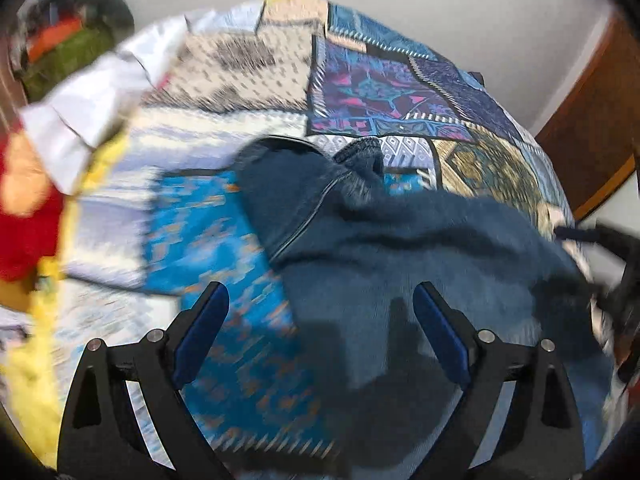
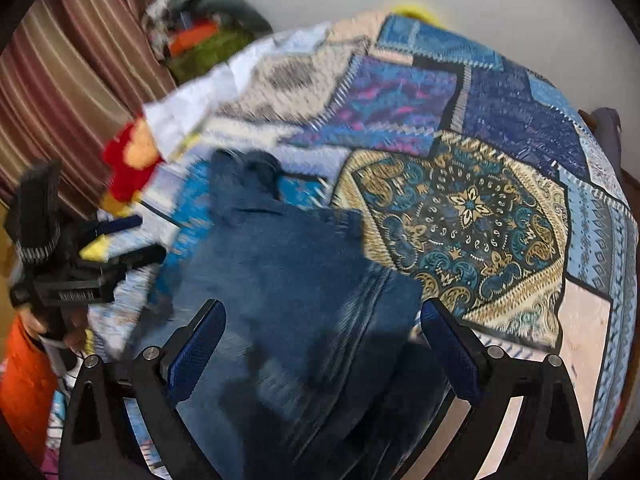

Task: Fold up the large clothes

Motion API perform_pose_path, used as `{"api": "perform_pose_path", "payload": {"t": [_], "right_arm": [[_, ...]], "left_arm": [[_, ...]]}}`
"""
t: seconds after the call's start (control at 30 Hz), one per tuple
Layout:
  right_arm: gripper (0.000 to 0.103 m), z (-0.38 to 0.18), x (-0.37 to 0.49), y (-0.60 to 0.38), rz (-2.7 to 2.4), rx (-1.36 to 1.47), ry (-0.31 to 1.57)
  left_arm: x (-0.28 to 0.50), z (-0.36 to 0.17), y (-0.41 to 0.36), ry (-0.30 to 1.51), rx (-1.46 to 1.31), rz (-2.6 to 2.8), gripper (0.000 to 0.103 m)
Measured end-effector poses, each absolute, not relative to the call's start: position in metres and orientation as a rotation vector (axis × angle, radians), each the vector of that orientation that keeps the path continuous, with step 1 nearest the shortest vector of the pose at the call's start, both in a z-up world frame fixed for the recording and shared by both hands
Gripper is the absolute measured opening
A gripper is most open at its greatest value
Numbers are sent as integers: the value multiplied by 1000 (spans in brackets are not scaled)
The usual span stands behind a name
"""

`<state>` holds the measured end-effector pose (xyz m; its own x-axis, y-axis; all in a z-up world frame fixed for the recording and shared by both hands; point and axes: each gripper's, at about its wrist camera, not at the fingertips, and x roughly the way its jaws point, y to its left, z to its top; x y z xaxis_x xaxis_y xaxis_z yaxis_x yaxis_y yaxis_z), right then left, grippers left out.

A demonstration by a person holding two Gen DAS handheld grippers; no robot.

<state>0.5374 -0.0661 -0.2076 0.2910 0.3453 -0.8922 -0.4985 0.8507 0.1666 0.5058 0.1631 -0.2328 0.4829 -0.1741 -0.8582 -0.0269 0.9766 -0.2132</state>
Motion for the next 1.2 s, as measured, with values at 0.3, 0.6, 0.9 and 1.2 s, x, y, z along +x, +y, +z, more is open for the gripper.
{"api": "perform_pose_path", "payload": {"t": [0.3,0.6,0.9,1.2], "right_arm": [[98,-236,553,-132,592,84,1220],[99,-176,524,-156,525,95,1113],[103,-181,489,-129,619,101,1209],[103,-254,498,-131,660,253,1453]], "left_arm": [[548,-257,187,1068,-317,60,94],[487,-194,202,973,-150,60,94],[429,-213,178,1087,-270,-164,97],[432,-289,178,1237,-711,-330,103]]}}
